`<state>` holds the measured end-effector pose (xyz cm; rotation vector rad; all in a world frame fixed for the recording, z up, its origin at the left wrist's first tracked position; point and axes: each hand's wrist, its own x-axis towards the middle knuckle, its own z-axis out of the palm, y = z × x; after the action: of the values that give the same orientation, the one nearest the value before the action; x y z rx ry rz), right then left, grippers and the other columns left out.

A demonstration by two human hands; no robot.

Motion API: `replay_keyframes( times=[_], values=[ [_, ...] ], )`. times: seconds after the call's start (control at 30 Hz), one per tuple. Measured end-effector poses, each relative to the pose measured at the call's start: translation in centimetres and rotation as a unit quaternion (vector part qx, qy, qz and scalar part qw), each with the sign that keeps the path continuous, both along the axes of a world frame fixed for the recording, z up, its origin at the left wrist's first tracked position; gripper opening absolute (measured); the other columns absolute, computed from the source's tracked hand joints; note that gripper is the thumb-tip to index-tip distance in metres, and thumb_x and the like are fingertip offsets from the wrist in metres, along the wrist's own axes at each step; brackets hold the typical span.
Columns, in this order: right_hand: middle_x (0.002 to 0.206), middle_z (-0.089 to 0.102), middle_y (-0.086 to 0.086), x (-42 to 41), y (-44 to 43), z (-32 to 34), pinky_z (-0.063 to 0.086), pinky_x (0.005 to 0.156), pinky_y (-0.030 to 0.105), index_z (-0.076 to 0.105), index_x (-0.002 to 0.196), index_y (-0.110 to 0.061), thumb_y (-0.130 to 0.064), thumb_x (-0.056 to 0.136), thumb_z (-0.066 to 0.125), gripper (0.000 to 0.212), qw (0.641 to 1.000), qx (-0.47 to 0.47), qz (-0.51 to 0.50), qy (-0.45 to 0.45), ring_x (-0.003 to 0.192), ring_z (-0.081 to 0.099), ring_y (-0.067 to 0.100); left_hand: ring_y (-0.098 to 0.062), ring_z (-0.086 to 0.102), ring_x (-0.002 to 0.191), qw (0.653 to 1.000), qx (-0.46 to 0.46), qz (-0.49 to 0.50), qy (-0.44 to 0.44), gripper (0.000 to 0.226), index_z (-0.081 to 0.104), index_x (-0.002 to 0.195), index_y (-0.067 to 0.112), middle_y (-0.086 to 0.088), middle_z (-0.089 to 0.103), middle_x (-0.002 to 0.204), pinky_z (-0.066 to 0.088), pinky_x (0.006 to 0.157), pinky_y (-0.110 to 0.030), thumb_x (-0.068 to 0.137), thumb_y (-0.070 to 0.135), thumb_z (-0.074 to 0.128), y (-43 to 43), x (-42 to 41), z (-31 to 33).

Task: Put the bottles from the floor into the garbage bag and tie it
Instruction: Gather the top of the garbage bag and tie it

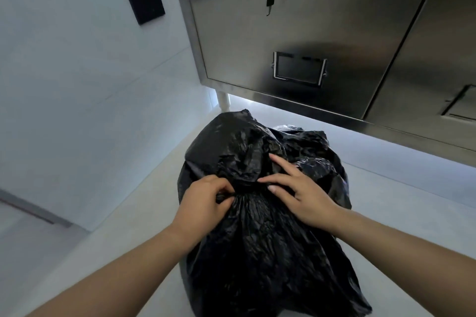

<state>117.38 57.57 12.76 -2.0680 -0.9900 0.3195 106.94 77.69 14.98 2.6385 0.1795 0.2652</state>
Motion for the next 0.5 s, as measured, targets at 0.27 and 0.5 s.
replay_keyframes(
  times=[0.27, 0.5],
  values=[
    [0.157, -0.011, -0.016, -3.0, 1.2, -4.0, 0.014, 0.116, 0.048, -0.007, 0.133, -0.064, -0.058, 0.091, 0.013, 0.047, 0.982, -0.169, 0.080, 0.008, 0.145, 0.000, 0.021, -0.010, 0.059, 0.092, 0.996, -0.038, -0.003, 0.081, 0.016, 0.065, 0.093, 0.022, 0.004, 0.064, 0.095, 0.040, 0.078, -0.014, 0.079, 0.016, 0.066, -0.5, -2.4, -4.0],
    [0.156, -0.020, -0.013, -3.4, 1.8, -5.4, 0.020, 0.107, 0.055, -0.022, 0.127, -0.067, -0.072, 0.080, 0.002, 0.053, 0.966, -0.246, 0.068, -0.030, 0.143, 0.003, 0.027, -0.004, 0.042, 0.111, 0.978, -0.135, -0.091, 0.129, 0.034, 0.050, 0.126, 0.016, 0.003, 0.042, 0.118, 0.027, 0.100, -0.009, 0.094, 0.013, 0.038, 0.0, -3.9, -3.8]
  ],
)
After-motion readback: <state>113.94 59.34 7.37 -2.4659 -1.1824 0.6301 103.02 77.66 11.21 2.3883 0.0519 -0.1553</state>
